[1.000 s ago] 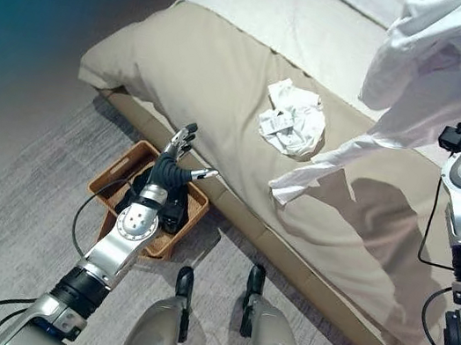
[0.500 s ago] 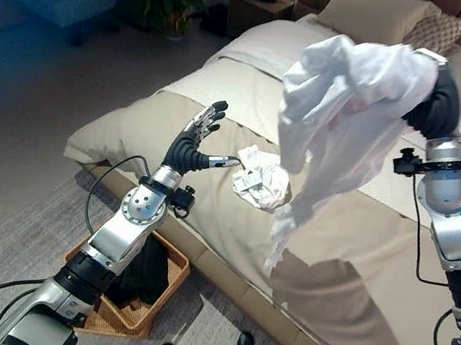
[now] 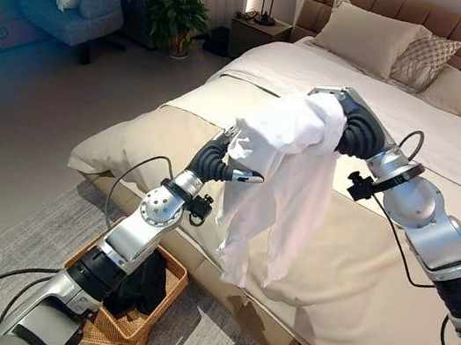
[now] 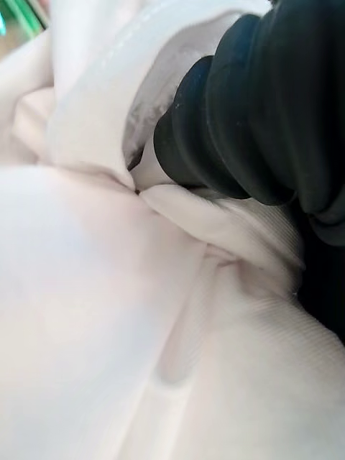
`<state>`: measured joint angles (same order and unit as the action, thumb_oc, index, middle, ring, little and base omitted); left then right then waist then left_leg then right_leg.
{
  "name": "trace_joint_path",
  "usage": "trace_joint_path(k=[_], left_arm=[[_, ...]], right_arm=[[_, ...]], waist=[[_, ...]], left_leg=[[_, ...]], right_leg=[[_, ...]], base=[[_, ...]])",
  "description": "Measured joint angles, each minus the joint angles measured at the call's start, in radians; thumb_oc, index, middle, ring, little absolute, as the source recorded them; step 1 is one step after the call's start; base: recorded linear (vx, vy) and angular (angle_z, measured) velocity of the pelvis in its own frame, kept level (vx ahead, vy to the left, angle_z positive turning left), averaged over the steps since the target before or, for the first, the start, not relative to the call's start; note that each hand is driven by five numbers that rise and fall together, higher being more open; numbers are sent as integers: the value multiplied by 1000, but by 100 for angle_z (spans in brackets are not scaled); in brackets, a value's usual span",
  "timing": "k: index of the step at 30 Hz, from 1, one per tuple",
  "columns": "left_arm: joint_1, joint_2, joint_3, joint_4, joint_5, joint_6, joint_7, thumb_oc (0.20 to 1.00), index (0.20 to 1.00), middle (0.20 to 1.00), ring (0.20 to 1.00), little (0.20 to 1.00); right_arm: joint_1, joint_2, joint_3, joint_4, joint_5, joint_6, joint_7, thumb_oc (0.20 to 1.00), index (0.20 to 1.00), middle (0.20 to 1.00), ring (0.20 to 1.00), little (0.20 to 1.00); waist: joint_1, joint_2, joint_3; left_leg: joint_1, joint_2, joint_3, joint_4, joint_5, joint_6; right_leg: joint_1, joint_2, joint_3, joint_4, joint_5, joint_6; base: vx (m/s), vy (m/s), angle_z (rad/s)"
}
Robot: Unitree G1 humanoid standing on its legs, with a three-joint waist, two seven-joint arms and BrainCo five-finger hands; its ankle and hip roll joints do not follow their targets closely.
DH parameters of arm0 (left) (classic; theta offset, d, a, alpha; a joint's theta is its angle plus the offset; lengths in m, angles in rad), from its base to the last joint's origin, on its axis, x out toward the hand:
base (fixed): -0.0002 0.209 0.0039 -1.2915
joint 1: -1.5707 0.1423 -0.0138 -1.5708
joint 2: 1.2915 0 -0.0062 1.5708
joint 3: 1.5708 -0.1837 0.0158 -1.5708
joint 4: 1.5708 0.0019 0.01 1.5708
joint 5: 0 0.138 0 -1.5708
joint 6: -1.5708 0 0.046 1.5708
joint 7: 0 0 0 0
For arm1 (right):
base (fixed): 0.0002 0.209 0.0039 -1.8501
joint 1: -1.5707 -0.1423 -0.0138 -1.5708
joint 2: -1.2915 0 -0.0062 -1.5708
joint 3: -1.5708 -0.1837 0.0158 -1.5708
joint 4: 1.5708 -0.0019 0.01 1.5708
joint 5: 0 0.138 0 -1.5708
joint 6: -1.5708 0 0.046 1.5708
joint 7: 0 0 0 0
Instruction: Pick up clothes into the bucket
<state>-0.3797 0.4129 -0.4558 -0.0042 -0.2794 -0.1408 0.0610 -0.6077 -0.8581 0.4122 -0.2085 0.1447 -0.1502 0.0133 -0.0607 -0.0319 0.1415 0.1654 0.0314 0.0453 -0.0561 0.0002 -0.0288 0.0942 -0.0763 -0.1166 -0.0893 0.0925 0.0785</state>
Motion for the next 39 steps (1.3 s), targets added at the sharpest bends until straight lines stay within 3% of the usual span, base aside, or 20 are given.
trace_joint_path(k=[11,20,21,22,23,25,31,33,34,39], left_arm=[[-17,-21,-44,34,7,2,-6,1000,1000,1000,1000,1000],[-126,-18,-228,43,-329,54,-148,1000,1000,1000,1000,1000],[-148,-2,-262,38,-395,75,-177,896,896,896,896,896],[-154,2,-270,37,-424,84,-193,896,896,896,896,896],[-154,8,-273,37,-469,95,-213,304,304,304,304,304],[-152,18,-275,37,-531,113,-241,200,200,200,200,200],[-78,17,-231,37,-592,118,-271,200,200,200,200,200],[-28,7,-207,40,-599,119,-267,200,200,200,200,200],[20,-12,-168,41,-599,118,-263,200,200,200,200,200],[171,-49,-9,47,-598,115,-234,200,200,200,200,200]], right_arm=[[-24,90,67,-29,104,-3,45,200,200,200,200,200],[-61,114,108,-27,144,-2,48,200,200,200,200,200],[-61,113,116,-27,156,-1,54,200,200,200,200,200],[-61,113,119,-27,161,-1,58,200,200,200,200,200],[-61,112,119,-27,162,-1,63,200,200,200,200,200],[-61,111,119,-26,162,-1,65,200,200,200,200,200],[-34,118,98,-23,152,-2,64,200,200,200,200,200],[1,131,76,-19,130,-2,61,636,636,636,636,636],[57,159,27,-19,107,-2,54,1000,1000,1000,1000,1000],[230,186,-119,3,24,-1,11,1000,1000,1000,1000,1000]], waist=[[2,-5,-25],[-6,-2,-29],[-8,-1,-30],[-9,0,-31],[-9,2,-32],[-7,3,-32],[-5,2,-35],[-3,2,-37],[-3,1,-39],[2,0,-40]], left_leg=[[0,-2,-2,1,0,0],[-2,-5,-2,4,0,0],[-2,-5,-1,4,0,0],[-2,-4,-1,4,0,0],[-2,-4,-1,4,0,0],[-2,-3,-1,4,0,0],[-2,-4,-1,2,0,0],[-2,-4,-1,1,0,0],[-1,-4,-1,1,0,0],[-2,-4,-4,-2,-1,0]], right_leg=[[1,-1,-2,0,0,0],[0,-6,-2,0,0,0],[0,-6,-2,0,0,0],[0,-6,-2,0,0,0],[0,-5,-2,0,0,0],[-1,-4,-2,0,0,0],[-1,-5,-2,0,-1,0],[-1,-5,-2,0,-1,-1],[-1,-5,-2,0,-1,-1],[-2,-6,-4,0,-2,-1]], base=[[0,0,0],[5,4,0],[0,0,0],[0,0,0],[0,0,0],[0,0,0],[0,0,0],[0,0,0],[0,0,0],[0,0,0]])
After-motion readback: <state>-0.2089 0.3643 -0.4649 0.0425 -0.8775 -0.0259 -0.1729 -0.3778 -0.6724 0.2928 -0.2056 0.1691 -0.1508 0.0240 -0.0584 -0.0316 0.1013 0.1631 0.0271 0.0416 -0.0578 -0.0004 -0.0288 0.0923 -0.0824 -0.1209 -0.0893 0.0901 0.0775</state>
